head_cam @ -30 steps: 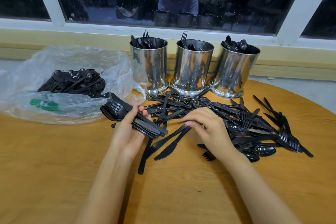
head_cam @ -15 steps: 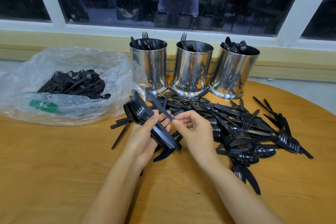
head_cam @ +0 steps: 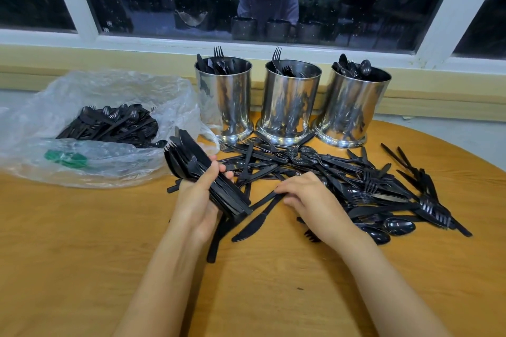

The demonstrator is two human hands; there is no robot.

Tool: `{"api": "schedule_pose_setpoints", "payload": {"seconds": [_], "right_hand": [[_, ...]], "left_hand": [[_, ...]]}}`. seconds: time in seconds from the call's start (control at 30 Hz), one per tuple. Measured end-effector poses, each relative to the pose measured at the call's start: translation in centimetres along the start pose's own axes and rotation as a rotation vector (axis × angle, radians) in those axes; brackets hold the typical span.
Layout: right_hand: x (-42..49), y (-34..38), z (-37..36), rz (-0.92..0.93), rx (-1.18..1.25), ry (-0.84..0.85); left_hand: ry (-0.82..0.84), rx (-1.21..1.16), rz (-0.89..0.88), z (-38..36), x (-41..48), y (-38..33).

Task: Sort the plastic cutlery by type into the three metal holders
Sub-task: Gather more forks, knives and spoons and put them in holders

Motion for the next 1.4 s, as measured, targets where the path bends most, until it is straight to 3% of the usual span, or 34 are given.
{"api": "schedule_pose_setpoints", "payload": {"seconds": [0.2,0.5,0.6,0.77,0.87,1.1,1.27,1.4], "right_hand": [[0.3,0.7,-0.3,0.104,-0.153,0.033],[0.0,0.1,0.3,0.202,-0.045,-0.064],[-0.1,0.6,0.5,0.189,0.135,-0.159],[-0.2,2.9,0.4,0.009,0.658,-0.343],[0.0,3.7,-0.4,-0.045,0.753,-0.357],[-0.1,4.3,-1.7,-0.053,0.577,-0.368],[0.1,4.5,-1.2,0.068,0.445,-0.327],[0.1,1.7,-0.1,0.047,0.186,-0.313]], "left_hand": [[0.042,-0.078,0.035,0.3,0.5,0.1],[0.017,-0.055,0.018,0.3,0.3,0.1],[0.008,-0.050,0.007,0.2,0.3,0.1],[0.024,-0.015,0.030,-0.3,0.1,0.4],[0.047,0.002,0.053,-0.6,-0.1,0.7],[0.133,0.107,0.097,-1.4,-0.9,1.1],[0.054,0.039,0.042,-0.7,-0.3,0.8],[0.002,0.057,-0.008,0.0,0.0,0.0]]}}
Point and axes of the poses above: each hand's wrist, its own x-axis towards the middle knuckle, its own z-axis out of the back of the hand, y = z × x, the point moved 2 cm from there along x, towards the middle knuckle, and after that the axes turned 5 degrees about y, right-handed, at the moved point
